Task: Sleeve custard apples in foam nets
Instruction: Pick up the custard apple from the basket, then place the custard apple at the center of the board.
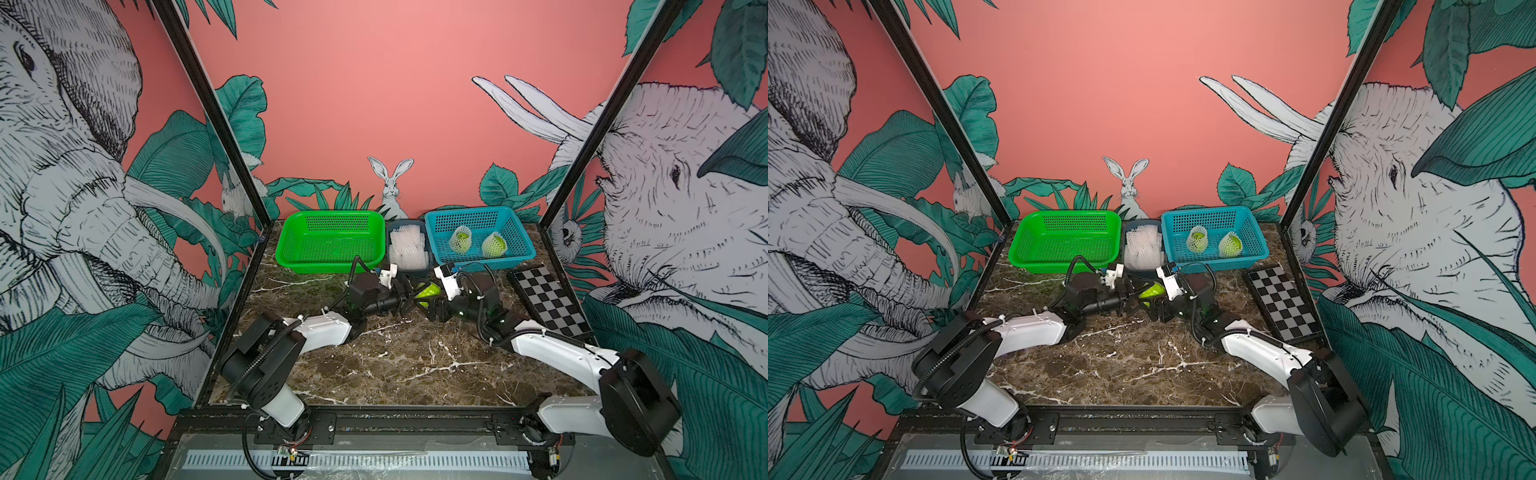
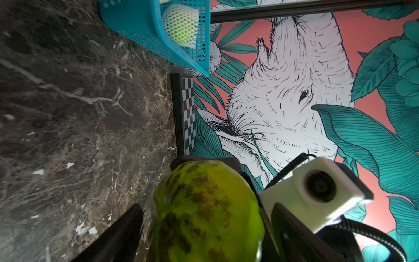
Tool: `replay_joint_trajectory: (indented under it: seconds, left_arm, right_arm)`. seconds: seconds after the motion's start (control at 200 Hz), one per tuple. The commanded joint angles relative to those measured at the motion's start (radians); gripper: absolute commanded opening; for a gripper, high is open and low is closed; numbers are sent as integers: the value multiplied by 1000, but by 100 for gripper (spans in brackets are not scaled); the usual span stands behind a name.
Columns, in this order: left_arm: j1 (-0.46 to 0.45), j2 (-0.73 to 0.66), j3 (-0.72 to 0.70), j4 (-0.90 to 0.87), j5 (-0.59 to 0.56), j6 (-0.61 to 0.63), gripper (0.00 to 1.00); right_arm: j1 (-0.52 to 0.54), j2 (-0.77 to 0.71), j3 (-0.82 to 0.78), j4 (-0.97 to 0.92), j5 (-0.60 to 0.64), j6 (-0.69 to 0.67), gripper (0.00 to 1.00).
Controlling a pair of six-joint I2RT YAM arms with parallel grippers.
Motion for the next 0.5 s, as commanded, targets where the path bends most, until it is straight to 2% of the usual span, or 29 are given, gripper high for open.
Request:
replay_joint_trajectory:
  seconds: [0.0,0.14,0.285,0.4,0.49]
  left_arm:
    - [55,-95,-66,-41,-65,33,91]
    - [116,-252,-118,-336,-162,175,90]
    - [140,-379,-105,-607,-250,314,91]
    - [144,-421,-112,-691,-285,354,91]
    - [145,-427,-133,-690,-291,347,91]
  right_arm:
    - [3,9,134,-268,18,-27,70]
    - [2,132,329,-637,13,-51,70]
    - [7,266,492,-907,19,-91,70]
    - [34,353,577,-1021,88,-139,69]
    - [63,379,585,-1006,136,-138,70]
